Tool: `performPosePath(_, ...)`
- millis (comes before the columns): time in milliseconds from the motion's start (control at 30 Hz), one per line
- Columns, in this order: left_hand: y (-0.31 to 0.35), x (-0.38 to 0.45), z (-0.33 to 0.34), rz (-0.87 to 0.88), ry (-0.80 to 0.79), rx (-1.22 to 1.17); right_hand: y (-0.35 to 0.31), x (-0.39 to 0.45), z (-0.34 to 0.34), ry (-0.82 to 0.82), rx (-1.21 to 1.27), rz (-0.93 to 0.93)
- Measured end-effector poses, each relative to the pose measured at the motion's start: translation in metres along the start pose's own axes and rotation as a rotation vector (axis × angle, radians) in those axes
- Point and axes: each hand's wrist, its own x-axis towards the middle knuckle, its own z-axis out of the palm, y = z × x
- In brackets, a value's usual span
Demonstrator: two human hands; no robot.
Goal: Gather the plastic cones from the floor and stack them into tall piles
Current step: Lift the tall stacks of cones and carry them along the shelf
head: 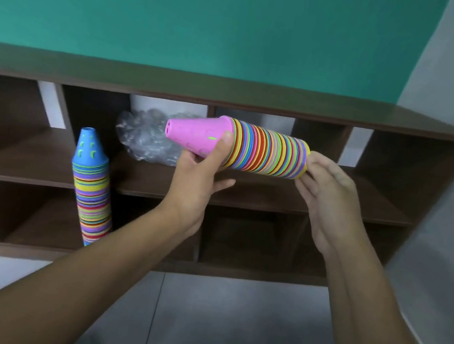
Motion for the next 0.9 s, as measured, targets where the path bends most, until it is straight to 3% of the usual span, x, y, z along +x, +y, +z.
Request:
performPosePath(233,0.05,0.029,-0.071,0.065,0.197,-0.06,-0.005,-0.015,0.108,-0.084,0.103,-0.06)
performPosePath(400,0.083,0.053,-0.114,0.084,0.375,-0.187,-0.004,-0.024,0.16,-0.249,0.097,-0.107)
performPosePath(667,0.112,0.082,-0.158,0.224,0.522,-0.194,0.01,-0.01,0.215,-0.505,0.243,-0.032)
performPosePath(900,0.113,0.107,-0.196,0.293,0.6,-0.191,0.041,-0.004,0.259,-0.576,0.343,0.15)
